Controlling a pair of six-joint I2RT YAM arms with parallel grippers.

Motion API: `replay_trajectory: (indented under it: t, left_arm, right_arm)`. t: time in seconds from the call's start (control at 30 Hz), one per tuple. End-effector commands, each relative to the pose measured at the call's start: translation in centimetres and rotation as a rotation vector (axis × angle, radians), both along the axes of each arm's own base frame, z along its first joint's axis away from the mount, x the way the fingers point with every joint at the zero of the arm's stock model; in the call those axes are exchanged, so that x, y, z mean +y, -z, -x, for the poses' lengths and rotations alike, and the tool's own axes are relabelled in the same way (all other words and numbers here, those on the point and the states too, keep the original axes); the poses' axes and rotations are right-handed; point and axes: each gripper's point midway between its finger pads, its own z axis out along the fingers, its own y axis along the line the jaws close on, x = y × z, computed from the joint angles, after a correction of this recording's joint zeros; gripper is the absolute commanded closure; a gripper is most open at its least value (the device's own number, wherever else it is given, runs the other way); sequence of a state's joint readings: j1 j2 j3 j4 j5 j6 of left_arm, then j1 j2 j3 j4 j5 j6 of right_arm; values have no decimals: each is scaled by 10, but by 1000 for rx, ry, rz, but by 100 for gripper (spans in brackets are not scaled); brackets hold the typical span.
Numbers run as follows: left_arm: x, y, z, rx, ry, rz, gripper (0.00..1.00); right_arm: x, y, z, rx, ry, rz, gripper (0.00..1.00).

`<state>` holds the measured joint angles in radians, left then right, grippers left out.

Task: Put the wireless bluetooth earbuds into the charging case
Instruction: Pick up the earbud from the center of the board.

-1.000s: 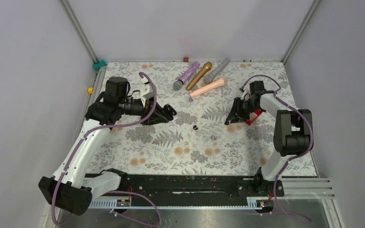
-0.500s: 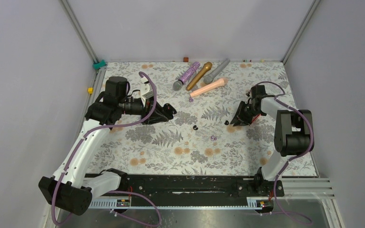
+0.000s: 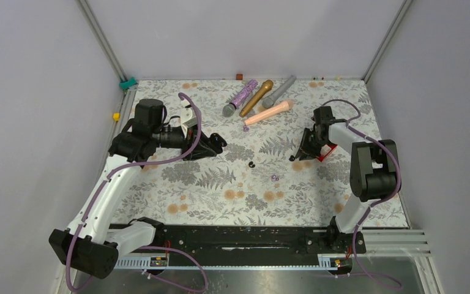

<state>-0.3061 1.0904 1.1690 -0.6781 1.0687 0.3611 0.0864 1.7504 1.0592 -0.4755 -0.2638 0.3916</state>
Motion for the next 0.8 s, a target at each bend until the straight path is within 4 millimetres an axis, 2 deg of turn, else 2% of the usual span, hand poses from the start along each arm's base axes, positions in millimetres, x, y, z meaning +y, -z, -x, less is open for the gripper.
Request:
replay_trajectory:
  t: [0.0,0.13,0.4,0.63,0.77]
  left_arm:
    - [1,-14,-4,-76,-14,21,100]
    - [2,-16,-4,-84,-23,20,100]
    - [3,-19,-5,-92,-33,20,100]
    - [3,-21,-6,-100,-42,17,100]
    - [4,-21,-6,-101,-45,16,100]
  right_arm:
    - [-2,-11,-13,-46,-32,105,71]
    - [0,-5,-10,-19,-76,161,73]
    - [9,-5,-12,-17,-154,245,75]
    - [24,-5,-13,-7,-231,273,75]
    - [41,-6,-11,-1,-283,254,78]
